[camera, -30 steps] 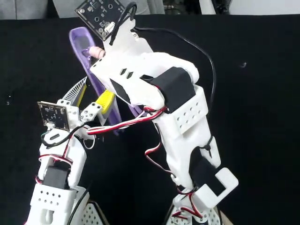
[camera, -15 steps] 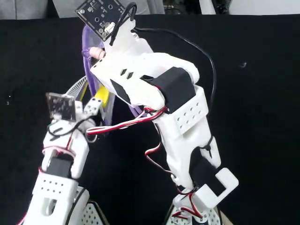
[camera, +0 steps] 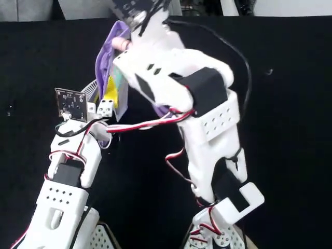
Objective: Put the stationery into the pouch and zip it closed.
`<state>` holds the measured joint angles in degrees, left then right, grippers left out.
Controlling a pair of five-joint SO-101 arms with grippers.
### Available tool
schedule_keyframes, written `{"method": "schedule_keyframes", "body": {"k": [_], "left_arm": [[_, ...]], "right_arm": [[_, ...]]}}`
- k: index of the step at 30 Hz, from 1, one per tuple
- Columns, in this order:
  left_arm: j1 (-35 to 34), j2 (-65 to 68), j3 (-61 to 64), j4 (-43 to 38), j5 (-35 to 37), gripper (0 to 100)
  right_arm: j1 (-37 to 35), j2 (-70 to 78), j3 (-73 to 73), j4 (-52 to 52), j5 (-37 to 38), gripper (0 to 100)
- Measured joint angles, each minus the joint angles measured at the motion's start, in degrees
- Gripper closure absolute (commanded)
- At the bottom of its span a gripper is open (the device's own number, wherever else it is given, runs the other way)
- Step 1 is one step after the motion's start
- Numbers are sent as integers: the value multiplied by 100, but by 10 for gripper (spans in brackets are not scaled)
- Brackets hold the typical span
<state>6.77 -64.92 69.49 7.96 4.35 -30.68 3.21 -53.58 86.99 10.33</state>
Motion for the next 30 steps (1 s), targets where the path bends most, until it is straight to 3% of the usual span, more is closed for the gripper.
{"method": "schedule_keyframes", "body": {"k": [5,13,24,30], "left_arm": [[18,0,-62,-9,-26,973],[527,-149,123,-18,-668,973],[571,-2382,1257,105,-712,973],[571,-3622,1292,1064,-712,973]], "right_arm": [[308,0,360,-686,0,988],[730,0,1714,-2242,9,988],[835,-26,2813,-3481,9,988],[835,-35,2884,-3525,9,988]]}}
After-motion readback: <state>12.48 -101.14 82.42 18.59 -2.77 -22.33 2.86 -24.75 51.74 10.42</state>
